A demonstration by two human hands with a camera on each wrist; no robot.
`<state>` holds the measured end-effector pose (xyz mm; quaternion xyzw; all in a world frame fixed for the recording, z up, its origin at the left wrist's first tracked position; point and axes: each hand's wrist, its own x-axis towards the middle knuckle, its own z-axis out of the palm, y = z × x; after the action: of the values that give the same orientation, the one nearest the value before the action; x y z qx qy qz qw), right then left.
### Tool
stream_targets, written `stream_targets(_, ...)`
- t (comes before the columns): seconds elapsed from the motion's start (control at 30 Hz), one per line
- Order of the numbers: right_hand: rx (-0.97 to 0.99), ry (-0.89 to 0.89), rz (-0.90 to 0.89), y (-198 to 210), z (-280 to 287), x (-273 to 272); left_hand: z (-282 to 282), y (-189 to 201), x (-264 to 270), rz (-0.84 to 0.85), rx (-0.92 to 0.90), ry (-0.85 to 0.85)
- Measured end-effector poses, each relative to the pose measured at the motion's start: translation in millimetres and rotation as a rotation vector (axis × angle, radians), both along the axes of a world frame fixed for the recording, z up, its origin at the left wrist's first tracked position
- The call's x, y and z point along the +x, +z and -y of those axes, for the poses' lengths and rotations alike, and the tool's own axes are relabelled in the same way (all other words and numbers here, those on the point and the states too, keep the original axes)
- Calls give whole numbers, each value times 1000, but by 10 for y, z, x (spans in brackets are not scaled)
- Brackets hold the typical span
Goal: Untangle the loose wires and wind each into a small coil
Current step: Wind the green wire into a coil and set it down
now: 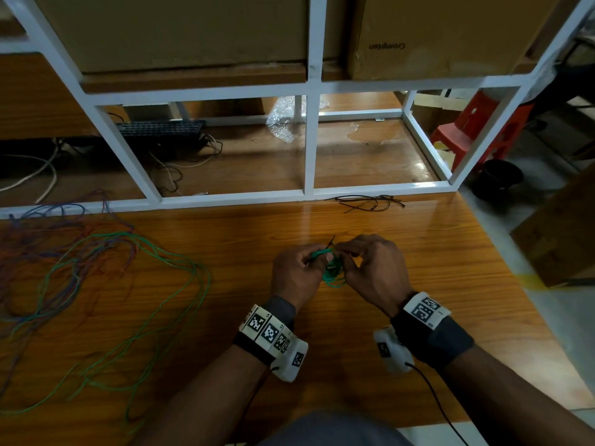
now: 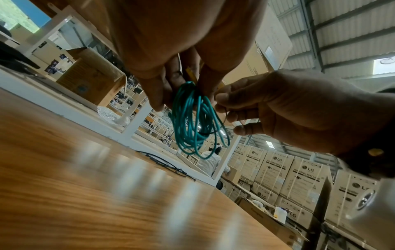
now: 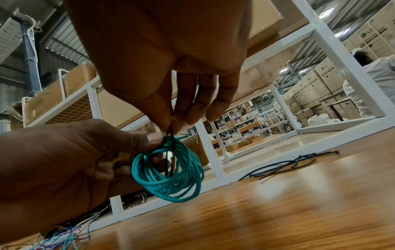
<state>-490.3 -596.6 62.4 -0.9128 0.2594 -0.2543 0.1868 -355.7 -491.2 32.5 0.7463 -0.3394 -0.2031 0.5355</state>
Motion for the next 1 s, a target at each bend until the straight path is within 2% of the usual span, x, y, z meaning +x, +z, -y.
stream_targets(0.13,65,27,-57,22,5,-14,-13,38,-4,124,16,-14)
stream_targets(0.23,213,41,-10,92,50,-21,-36,66,-4,190,-4,-35)
stream_targets(0.37,302,37,-12,127,89,-34,-57,105,-19,165,-61,-100)
stream_targets(0.53,369,43,7,142,94,-46,-64,120,2,162,-26,-109)
stream_targets(0.77,350,85,-24,168,233,-26,-57,113,-5,229,-19,-181)
stream_targets(0.83,380,73,-41,232,237,-31,-55,111,-4,165,2,-215)
stream_targets(0.9,404,21,44,345,301,-37,-44,134,11,103,62,-292)
stream_targets(1.0,406,-63,248,534,494,-65,-51,169,35,117,90,-382)
